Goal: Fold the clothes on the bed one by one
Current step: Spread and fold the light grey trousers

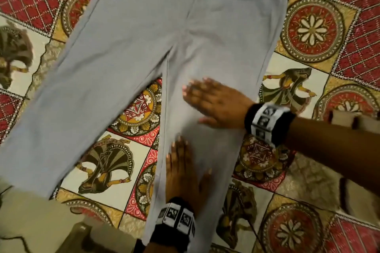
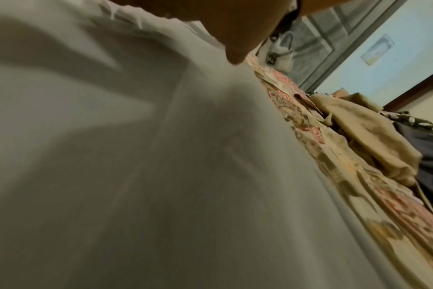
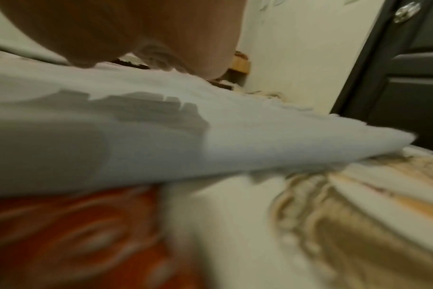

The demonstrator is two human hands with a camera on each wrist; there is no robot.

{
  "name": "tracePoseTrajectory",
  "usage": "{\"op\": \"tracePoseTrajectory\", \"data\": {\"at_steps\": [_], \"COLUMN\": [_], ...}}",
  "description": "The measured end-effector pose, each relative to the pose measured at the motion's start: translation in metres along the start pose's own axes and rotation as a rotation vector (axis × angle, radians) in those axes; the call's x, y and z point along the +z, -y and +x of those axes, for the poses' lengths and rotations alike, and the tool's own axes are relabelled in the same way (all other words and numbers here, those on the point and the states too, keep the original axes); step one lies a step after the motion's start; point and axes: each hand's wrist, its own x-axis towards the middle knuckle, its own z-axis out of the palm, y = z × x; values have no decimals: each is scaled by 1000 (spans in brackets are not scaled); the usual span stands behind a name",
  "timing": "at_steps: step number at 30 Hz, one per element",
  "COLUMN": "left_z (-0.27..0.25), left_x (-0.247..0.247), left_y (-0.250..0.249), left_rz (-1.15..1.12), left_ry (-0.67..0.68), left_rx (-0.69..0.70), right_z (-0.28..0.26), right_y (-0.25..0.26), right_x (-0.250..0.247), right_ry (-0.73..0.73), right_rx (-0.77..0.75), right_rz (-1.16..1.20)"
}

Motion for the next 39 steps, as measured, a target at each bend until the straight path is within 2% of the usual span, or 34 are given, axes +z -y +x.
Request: {"op": "tracePoseTrajectory", "data": {"at_steps": [3,6,12,15,19,21,23,26,28,29,33,36,39], "left_z": [20,13,-65,-118,-158,-157,-147,-120,-108,-107,-126,-152,-179], "left_x": [6,14,28,41,49,45,39,37,43,48,68,78,93], "left_y": [-18,-31,-2,23,47,45,39,29,25,25,40,54,72], "left_rz": [-61,-28,111,144,143,133,43,-71,-79,-82,2,-32,-81], "left_ry": [-5,-46,69,180,239,193,98,31,27,13,-37,-52,-95], "left_rx": [-103,-140,-108,-133,-138,-140,-145,-109,-105,-112,-107,-107,-78], "right_z": [-23,-26,-34,-33,-31,-28,-24,-37,-53,-57,-56,-53,-54], "right_y": [51,42,-33,-45,-45,-23,25,129,179,188,162,124,104], "right_x": [29,39,12,9,4,0,5,41,61,67,63,49,43], "right_ry": [35,74,-33,-47,-117,-127,-90,3,79,98,108,74,-25], "right_rx": [-76,-73,407,501,678,611,338,-41,-187,-223,-194,-3,184], "right_rz": [95,73,82,82,94,111,91,71,52,43,35,-45,-12]}}
